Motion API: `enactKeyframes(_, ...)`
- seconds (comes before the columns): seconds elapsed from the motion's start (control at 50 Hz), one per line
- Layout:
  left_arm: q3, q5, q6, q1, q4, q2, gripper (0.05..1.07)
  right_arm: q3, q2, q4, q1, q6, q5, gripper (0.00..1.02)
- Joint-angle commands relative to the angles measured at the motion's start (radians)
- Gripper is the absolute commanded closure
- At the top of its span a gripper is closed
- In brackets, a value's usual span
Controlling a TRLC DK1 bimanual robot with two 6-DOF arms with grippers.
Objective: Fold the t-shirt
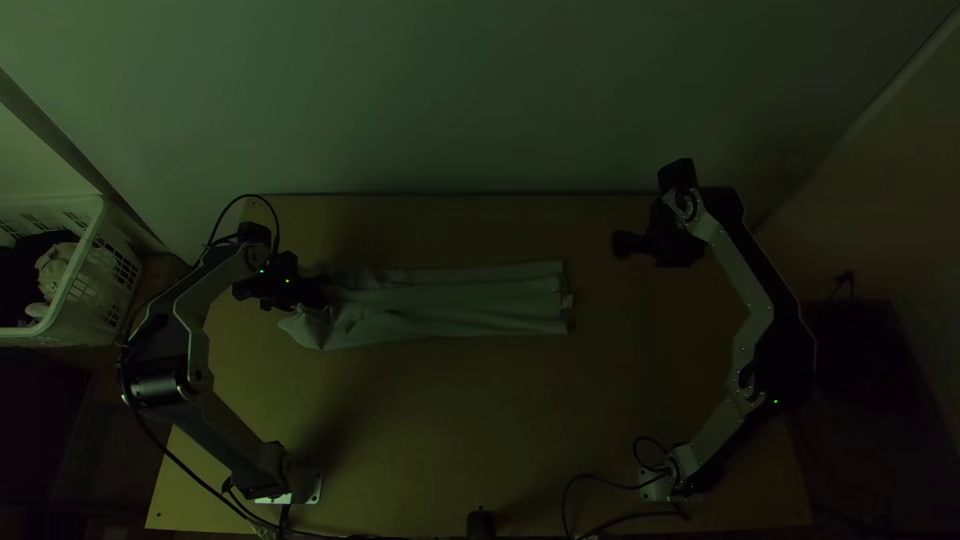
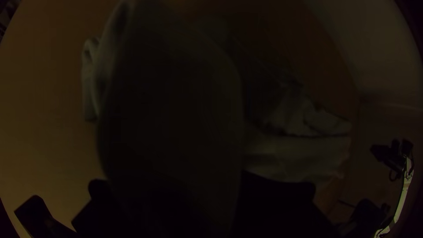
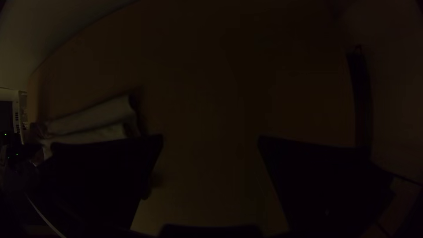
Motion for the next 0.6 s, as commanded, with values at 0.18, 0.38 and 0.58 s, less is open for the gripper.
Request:
enactKeyframes(0.18, 0.220, -0.086, 0.189, 0.253, -0.145, 0.038, 1.04, -0.040, -0.052, 0.014, 0.005, -0.018, -0.015, 0.04)
enactKeyframes(0.38, 0.380, -0.115, 0.190, 0.268, -0.301, 0.033, 1.04, -0.043, -0.063, 0.016, 0.002, -0.021, -0.015, 0.04)
enactKeyframes(0.58, 0.449, -0.138, 0.134, 0.110, -0.421, -0.048, 1.04, -0.066, -0.086, 0.016, -0.005, -0.024, -0.015, 0.04)
